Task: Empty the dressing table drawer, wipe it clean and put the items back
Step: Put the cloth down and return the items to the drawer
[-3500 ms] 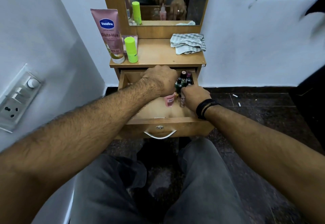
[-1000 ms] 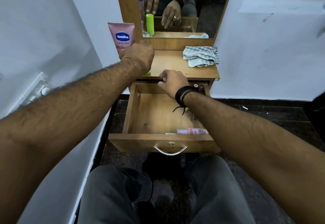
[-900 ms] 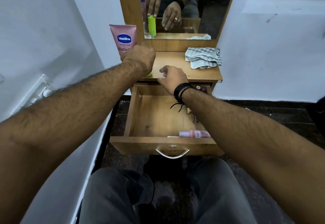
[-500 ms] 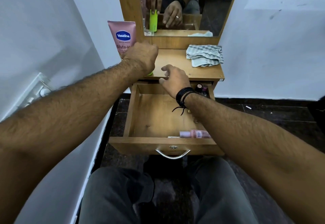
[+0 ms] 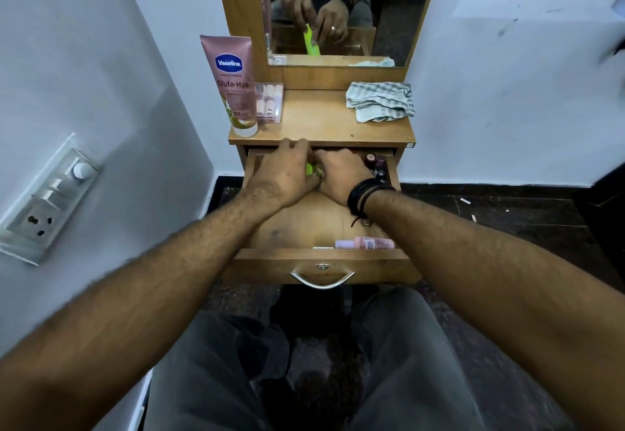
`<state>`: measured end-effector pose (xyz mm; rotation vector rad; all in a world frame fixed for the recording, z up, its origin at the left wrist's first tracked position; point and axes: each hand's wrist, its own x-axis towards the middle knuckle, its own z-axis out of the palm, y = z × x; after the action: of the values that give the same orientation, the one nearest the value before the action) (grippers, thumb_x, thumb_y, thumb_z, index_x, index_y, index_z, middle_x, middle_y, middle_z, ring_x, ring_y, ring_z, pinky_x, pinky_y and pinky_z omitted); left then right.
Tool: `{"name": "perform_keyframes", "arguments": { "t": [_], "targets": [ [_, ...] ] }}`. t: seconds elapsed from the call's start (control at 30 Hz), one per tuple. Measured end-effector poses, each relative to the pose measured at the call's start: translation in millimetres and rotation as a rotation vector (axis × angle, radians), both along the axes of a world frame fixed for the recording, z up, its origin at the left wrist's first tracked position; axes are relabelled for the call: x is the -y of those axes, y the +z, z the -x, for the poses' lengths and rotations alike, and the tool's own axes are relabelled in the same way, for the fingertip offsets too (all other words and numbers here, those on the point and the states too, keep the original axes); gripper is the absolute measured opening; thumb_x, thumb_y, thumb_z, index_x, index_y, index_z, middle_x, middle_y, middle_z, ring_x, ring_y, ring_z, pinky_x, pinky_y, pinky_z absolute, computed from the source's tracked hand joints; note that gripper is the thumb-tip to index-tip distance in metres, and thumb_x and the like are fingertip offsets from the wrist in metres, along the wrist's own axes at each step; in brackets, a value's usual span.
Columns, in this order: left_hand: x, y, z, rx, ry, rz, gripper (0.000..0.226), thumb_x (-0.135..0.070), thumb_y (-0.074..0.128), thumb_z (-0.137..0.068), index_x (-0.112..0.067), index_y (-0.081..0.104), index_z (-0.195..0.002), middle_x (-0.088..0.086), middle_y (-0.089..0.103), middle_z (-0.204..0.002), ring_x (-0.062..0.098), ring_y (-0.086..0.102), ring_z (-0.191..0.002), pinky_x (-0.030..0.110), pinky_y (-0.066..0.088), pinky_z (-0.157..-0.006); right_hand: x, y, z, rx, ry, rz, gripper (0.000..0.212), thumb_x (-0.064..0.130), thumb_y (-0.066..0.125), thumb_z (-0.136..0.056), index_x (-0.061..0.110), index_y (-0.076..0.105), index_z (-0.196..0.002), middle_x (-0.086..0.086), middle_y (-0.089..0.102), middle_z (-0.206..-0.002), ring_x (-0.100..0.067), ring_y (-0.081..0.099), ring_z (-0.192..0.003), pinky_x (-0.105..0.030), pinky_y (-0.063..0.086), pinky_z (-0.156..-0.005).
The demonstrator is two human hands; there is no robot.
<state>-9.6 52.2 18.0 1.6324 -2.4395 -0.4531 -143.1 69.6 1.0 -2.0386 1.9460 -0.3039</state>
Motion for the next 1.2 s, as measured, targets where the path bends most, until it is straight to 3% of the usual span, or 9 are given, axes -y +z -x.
{"name": "perform_keyframes", "arguments": {
  "t": [0.13, 0.23, 0.43, 0.53, 0.73, 0.9, 1.0, 1.07, 1.2],
  "targets": [
    [-8.6, -32.4, 3.4, -0.091, 0.070, -0.114, 0.039, -0.032, 0.068, -0.089, -0.015, 0.055, -0.121, 0.012, 0.051, -0.129, 0.032, 0.057, -0.111, 0.034, 0.042, -0.081, -10.5, -26.6, -7.1, -0.014, -0.104, -0.091, 0.028, 0.022, 0.059, -0.090, 0.013, 0.061, -0.117, -0.019, 0.068, -0.113, -0.040, 0.066, -0.106, -0.039, 0.054, -0.084],
    [-9.8, -56.0, 8.7, -0.170, 0.143, -0.156, 0.034, -0.030, 0.068, -0.090, -0.017, 0.057, -0.120, 0.011, 0.051, -0.130, 0.029, 0.057, -0.112, 0.029, 0.038, -0.081, -14.3, -41.6, -9.2, 0.098, -0.211, -0.162, 0.031, 0.015, 0.056, -0.091, 0.012, 0.062, -0.121, -0.019, 0.066, -0.119, -0.039, 0.064, -0.111, -0.038, 0.052, -0.089],
    [-0.8, -86.0, 21.5, -0.269, 0.255, -0.269, 0.034, -0.027, 0.070, -0.089, -0.018, 0.054, -0.118, 0.014, 0.051, -0.123, 0.026, 0.055, -0.092, 0.031, 0.042, -0.077, -16.4, -55.3, -6.1, 0.341, -0.358, -0.234, 0.038, 0.011, 0.056, -0.091, 0.015, 0.060, -0.129, -0.016, 0.065, -0.126, -0.034, 0.062, -0.116, -0.037, 0.052, -0.097],
    [5.2, -94.1, 26.7, -0.234, 0.276, -0.305, 0.032, -0.028, 0.067, -0.089, -0.016, 0.055, -0.116, 0.017, 0.060, -0.120, 0.034, 0.060, -0.104, 0.032, 0.044, -0.080, -12.6, -59.8, -3.6, 0.459, -0.443, -0.272, 0.037, 0.011, 0.055, -0.089, 0.015, 0.062, -0.124, -0.017, 0.070, -0.117, -0.034, 0.067, -0.109, -0.042, 0.055, -0.096],
    [10.1, -101.1, 31.6, -0.283, 0.360, -0.402, 0.030, -0.029, 0.066, -0.087, -0.016, 0.067, -0.115, 0.015, 0.070, -0.115, 0.035, 0.068, -0.102, 0.043, 0.058, -0.086, -11.2, -69.8, -6.4, 0.645, -0.599, -0.325, 0.038, 0.019, 0.052, -0.090, 0.018, 0.066, -0.125, -0.016, 0.069, -0.123, -0.036, 0.064, -0.116, -0.048, 0.056, -0.097],
    [16.8, -100.2, 36.3, -0.364, 0.382, -0.447, 0.027, -0.026, 0.069, -0.087, -0.015, 0.073, -0.111, 0.017, 0.073, -0.107, 0.035, 0.071, -0.096, 0.043, 0.060, -0.083, -9.5, -76.2, -9.7, 0.811, -0.737, -0.266, 0.031, 0.025, 0.050, -0.096, 0.010, 0.066, -0.117, -0.013, 0.064, -0.108, -0.038, 0.063, -0.113, -0.053, 0.057, -0.092],
    [18.3, -101.4, 41.6, -0.422, 0.326, -0.480, 0.028, -0.014, 0.061, -0.091, -0.013, 0.072, -0.117, 0.025, 0.071, -0.110, 0.041, 0.069, -0.101, 0.049, 0.059, -0.086, -10.0, -75.1, -10.8, 0.914, -0.802, -0.285, 0.027, 0.031, 0.052, -0.095, 0.016, 0.066, -0.112, -0.007, 0.062, -0.099, -0.034, 0.065, -0.102, -0.055, 0.062, -0.078],
    [17.7, -101.2, 45.8, -0.415, 0.279, -0.465, 0.026, -0.013, 0.057, -0.094, -0.015, 0.073, -0.113, 0.019, 0.072, -0.106, 0.037, 0.070, -0.097, 0.048, 0.059, -0.084, -10.5, -74.4, -10.6, 0.913, -0.818, -0.284, 0.026, 0.041, 0.055, -0.094, 0.017, 0.061, -0.103, -0.006, 0.061, -0.091, -0.033, 0.066, -0.099, -0.055, 0.063, -0.075],
    [18.1, -101.3, 51.8, -0.393, 0.258, -0.429, 0.023, -0.012, 0.056, -0.095, -0.018, 0.072, -0.110, 0.015, 0.071, -0.109, 0.034, 0.068, -0.098, 0.044, 0.058, -0.086, -11.2, -73.0, -9.7, 0.890, -0.809, -0.310, 0.047, 0.052, 0.052, -0.095, 0.011, 0.062, -0.115, -0.010, 0.066, -0.111, -0.033, 0.065, -0.104, -0.054, 0.063, -0.076]
  ]
}}
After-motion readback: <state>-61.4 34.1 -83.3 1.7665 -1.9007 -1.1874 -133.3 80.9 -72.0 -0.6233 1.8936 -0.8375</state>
